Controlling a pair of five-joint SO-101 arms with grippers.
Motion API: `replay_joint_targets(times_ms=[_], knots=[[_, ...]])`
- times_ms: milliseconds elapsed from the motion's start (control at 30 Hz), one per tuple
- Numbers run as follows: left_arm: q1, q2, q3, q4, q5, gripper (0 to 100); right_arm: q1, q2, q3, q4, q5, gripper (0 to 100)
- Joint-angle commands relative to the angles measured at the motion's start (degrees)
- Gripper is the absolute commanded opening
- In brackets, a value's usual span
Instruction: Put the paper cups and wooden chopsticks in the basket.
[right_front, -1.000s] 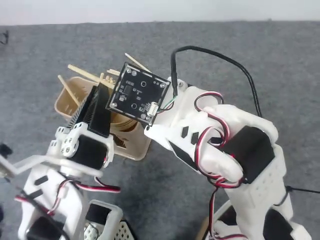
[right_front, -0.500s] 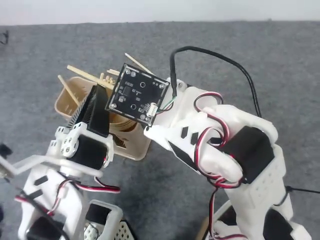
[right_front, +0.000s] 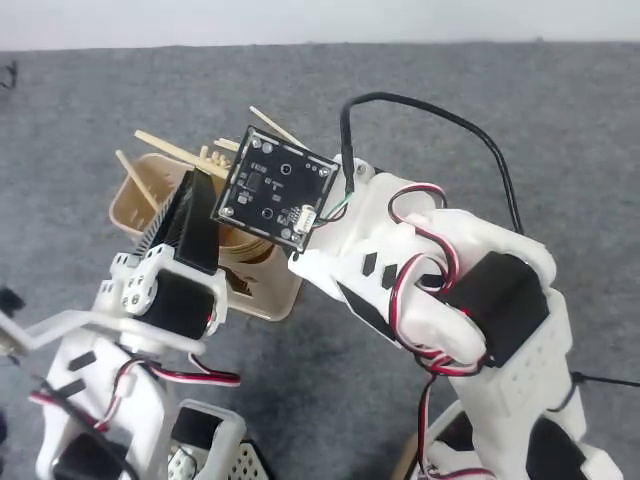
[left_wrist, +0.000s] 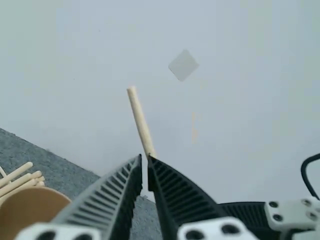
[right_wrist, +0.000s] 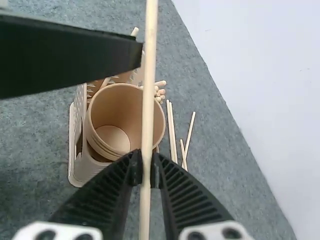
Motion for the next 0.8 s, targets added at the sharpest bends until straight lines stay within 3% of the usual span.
replay_joint_targets(times_ms=[0,133,333,633,767], knots=[[0.4,-0.2,-1.7,-0.9,-0.4,2,-0.5,-0.8,-0.9,-0.4,0.6,0.7],[0.4,-0.2,-1.5,-0.9,-0.4,2,-0.5,-0.9,-0.9,-0.4,0.6,0.7],[0.4,-0.2,-1.5,1.2,-0.3,12,-1.5,-0.9,-0.9,0.0,0.6,0.7],[0.4,-0.1,-1.3,1.2,-0.3,12,-1.7,-0.9,-0.9,-0.2,0.6,0.7],[0.1,-0.1,-1.3,0.4,-0.3,4,-1.7,-1.0,-0.9,0.0,0.6,0.7]])
